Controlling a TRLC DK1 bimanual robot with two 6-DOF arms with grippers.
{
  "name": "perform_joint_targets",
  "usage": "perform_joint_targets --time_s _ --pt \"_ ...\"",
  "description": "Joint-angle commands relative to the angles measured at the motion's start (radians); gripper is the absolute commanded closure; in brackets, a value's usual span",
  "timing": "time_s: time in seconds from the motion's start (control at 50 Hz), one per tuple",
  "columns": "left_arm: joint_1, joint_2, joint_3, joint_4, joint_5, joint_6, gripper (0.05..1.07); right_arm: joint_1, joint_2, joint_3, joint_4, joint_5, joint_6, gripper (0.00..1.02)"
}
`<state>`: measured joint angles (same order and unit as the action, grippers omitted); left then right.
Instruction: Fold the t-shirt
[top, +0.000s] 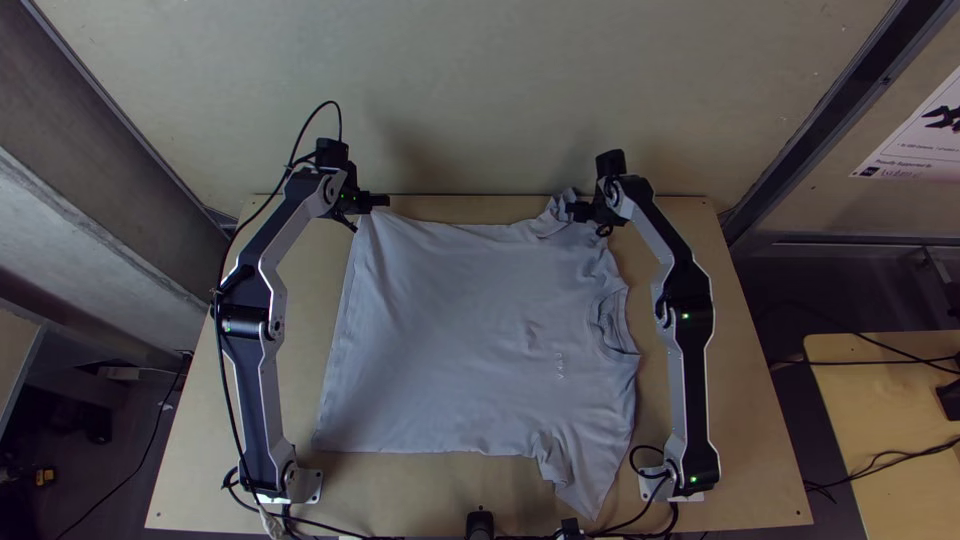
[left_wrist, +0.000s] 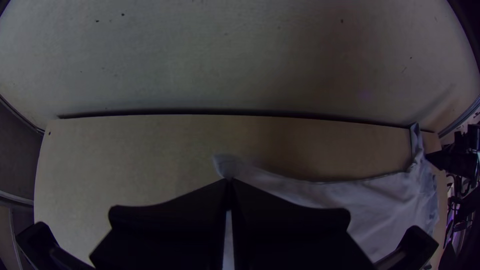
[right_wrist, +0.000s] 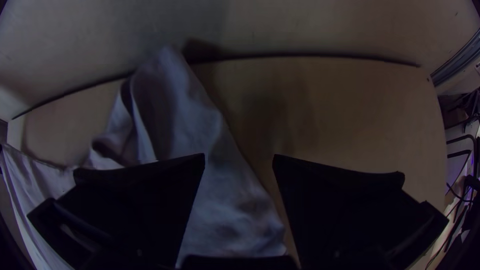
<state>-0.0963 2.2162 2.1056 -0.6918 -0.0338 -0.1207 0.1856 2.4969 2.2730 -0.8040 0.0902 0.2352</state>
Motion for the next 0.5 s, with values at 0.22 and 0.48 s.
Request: perform_joint_targets --time_s 0.22,0.48 --pt "-0.003 -0.035 0.027 -0.018 0.006 -0.013 1.05 0.005 0.049 0.025 -0.029 0.0 -0.039 1.0" --pt "0.02 -0.029 0.021 -0.031 0.006 -0.014 1.05 -0.017 -0.02 0.019 -0.041 0.0 -0.033 1.0"
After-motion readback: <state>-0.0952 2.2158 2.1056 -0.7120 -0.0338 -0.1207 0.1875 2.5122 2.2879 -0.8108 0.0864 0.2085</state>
